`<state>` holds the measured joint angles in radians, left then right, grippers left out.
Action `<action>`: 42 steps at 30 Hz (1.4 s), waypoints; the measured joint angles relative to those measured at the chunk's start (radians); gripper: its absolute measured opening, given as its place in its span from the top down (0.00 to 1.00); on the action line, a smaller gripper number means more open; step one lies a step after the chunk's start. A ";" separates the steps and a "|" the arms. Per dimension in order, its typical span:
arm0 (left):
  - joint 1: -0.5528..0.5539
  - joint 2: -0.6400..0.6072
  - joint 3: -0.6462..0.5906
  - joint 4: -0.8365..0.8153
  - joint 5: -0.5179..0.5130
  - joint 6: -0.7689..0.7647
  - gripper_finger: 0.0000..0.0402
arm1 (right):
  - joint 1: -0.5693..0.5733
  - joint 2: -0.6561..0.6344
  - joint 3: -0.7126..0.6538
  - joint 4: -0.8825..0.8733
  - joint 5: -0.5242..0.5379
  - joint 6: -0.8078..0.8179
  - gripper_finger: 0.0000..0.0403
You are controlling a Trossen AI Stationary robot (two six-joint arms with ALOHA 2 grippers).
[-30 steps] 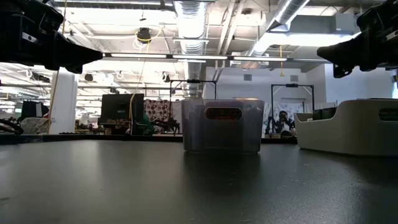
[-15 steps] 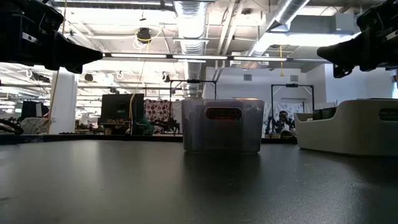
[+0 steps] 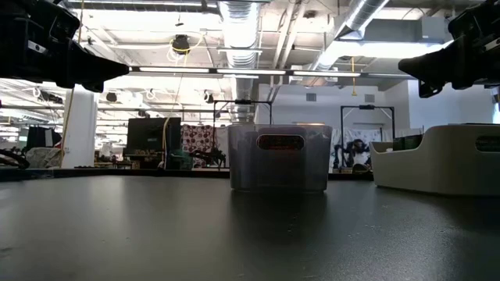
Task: Sort spices by type
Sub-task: Return to Home Position
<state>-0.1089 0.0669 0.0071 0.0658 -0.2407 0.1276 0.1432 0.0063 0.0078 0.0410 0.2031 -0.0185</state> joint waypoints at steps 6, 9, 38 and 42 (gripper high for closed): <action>0.000 0.000 0.000 0.000 0.000 0.000 1.00 | 0.000 0.000 0.000 0.000 0.000 0.000 0.91; 0.000 0.000 0.000 0.000 0.000 0.000 1.00 | 0.000 0.000 0.000 0.000 0.000 0.000 0.91; 0.000 -0.001 0.000 -0.022 0.308 0.000 1.00 | 0.000 0.000 0.000 0.000 0.000 0.001 0.91; 0.000 -0.001 0.000 -0.025 0.292 0.000 1.00 | 0.000 0.000 0.000 0.002 0.000 0.001 0.91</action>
<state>-0.1093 0.0662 0.0071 0.0410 0.0516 0.1272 0.1432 0.0060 0.0078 0.0425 0.2028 -0.0172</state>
